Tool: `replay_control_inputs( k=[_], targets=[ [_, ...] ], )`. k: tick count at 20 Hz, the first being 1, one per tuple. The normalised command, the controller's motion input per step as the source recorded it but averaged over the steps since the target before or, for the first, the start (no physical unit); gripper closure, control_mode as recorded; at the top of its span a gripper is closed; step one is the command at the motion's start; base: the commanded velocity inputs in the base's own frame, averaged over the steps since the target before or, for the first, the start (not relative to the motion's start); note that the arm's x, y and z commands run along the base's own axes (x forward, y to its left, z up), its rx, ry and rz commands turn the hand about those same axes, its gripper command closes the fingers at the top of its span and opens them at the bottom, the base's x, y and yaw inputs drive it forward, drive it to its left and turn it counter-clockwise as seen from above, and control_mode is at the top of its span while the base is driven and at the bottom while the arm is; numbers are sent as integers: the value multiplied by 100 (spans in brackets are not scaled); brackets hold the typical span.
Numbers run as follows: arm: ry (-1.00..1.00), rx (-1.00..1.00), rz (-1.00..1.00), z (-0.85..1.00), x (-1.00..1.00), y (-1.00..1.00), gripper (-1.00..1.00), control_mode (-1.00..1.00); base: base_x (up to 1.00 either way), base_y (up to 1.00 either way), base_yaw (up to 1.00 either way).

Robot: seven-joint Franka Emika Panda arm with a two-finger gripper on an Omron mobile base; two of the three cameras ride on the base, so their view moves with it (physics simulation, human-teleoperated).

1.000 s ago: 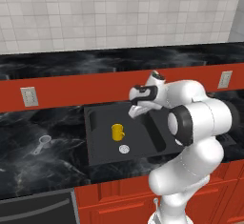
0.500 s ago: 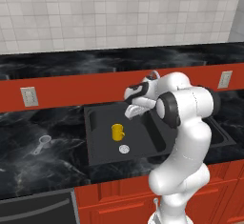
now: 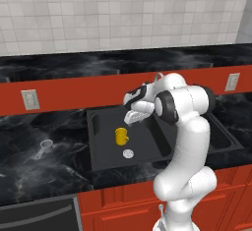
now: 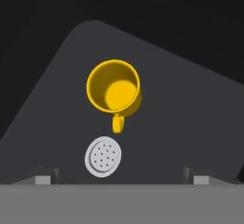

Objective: Move any existing items from the left basin to the right basin for drying. Then move the measuring cup from the counter to the left basin of the sink for washing.

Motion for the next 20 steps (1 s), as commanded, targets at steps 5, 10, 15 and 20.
replay_control_inputs(
  k=[5,10,15,20],
  targets=[
    [4,-1,0,-21,11,25,-100,-100,0,0,0],
    [4,0,0,-19,17,13,-100,-100,0,0,0],
    [2,0,0,-18,11,3,-100,-100,0,0,0],
    [0,0,1,-15,0,0,-100,-100,0,0,0]
  ],
)
